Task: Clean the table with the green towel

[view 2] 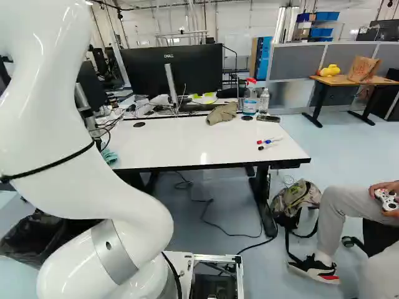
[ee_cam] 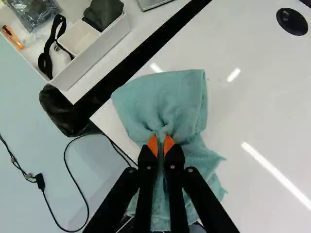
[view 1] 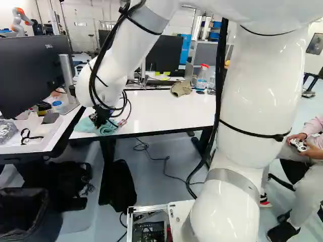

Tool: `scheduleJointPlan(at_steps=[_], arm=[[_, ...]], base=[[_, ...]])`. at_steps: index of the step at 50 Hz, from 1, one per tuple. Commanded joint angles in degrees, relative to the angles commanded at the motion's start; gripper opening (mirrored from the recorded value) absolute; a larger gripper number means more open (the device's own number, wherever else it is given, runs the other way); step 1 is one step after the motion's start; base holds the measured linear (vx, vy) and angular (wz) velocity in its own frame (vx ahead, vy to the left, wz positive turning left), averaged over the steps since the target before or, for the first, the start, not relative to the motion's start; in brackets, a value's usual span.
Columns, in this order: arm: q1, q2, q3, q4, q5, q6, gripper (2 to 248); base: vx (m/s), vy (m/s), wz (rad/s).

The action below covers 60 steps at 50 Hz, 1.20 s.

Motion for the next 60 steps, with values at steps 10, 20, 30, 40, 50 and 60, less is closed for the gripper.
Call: scheduleJointPlan(at_steps=[10, 20, 30, 40, 50, 60], arm=[[0.0, 0.0, 0.0, 0.0, 0.0, 0.0, 35], [0.0, 0.0, 0.0, 0.0, 0.0, 0.0, 35], [0.0, -0.9, -0.2, 0.0, 0.0, 0.0, 35], [0.0, -0.9, -0.2, 0.0, 0.0, 0.0, 35], [-0.2, -1.1, -0.5, 0.0, 0.0, 0.0, 35], [-0.9, -3.2, -2.9, 0.0, 0.0, 0.0, 35]], base=[[0.0, 0.0, 0.0], [0.0, 0.0, 0.0], [0.0, 0.0, 0.0], [0.0, 0.0, 0.0], [0.0, 0.0, 0.0], [0.0, 0.0, 0.0]])
